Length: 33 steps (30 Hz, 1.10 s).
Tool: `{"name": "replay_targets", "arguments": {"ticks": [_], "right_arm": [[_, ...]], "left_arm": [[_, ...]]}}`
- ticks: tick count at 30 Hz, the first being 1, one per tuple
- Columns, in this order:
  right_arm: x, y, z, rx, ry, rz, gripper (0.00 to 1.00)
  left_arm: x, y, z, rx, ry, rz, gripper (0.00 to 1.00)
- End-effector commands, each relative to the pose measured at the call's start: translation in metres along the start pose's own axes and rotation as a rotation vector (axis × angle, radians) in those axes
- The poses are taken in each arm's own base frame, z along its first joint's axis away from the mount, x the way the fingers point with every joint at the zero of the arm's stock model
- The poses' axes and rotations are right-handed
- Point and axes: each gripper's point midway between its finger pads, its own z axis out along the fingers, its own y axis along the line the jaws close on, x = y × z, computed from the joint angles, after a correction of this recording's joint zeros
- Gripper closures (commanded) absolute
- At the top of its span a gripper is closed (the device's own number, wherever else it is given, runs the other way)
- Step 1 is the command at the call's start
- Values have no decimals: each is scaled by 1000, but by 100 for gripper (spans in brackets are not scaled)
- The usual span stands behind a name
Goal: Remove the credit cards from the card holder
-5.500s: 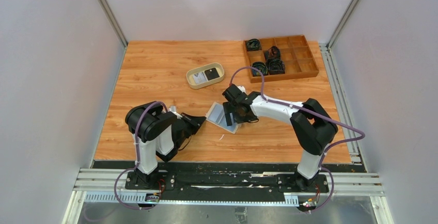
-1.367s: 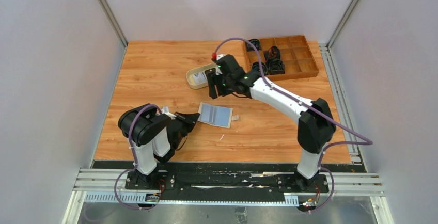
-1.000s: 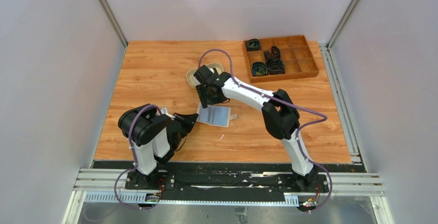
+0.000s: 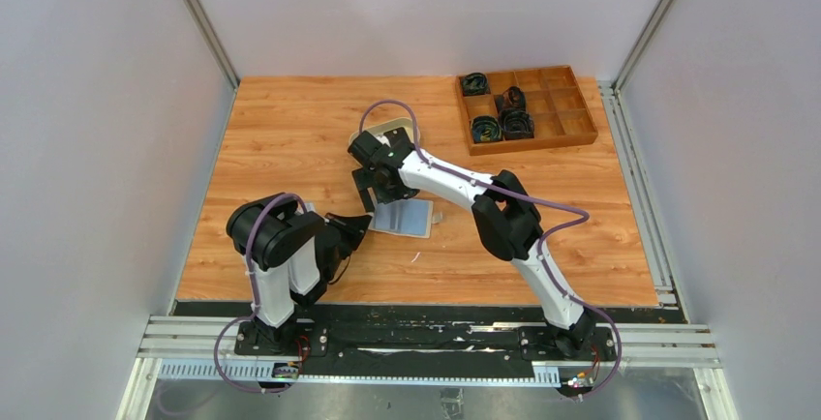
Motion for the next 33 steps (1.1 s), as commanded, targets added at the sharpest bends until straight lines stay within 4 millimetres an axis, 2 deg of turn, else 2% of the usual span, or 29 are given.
{"name": "replay_targets", "arguments": {"ticks": [1, 12, 17, 21, 26, 29, 30, 33], "right_arm": [[6, -7, 2, 66, 18, -25, 6], [39, -37, -5, 171, 90, -81, 5], [45, -44, -11, 190, 95, -90, 4], [31, -38, -10, 174, 68, -93, 4], [3, -30, -12, 166, -2, -113, 2], [-26, -25, -21, 158, -96, -132, 2], [-42, -22, -28, 141, -149, -129, 2], [-71, -14, -50, 84, -260, -124, 2]], "left_arm": [[-7, -3, 3, 12, -44, 5, 100], [-12, 6, 2, -16, -73, 24, 100], [-10, 8, 3, -23, -68, 27, 100], [-8, 9, 5, -22, -58, 28, 100], [-6, 9, 6, -21, -50, 34, 100], [-3, 10, 7, -23, -37, 35, 100], [-2, 11, 7, -26, -34, 35, 100], [-2, 11, 7, -26, -33, 37, 100]]}}
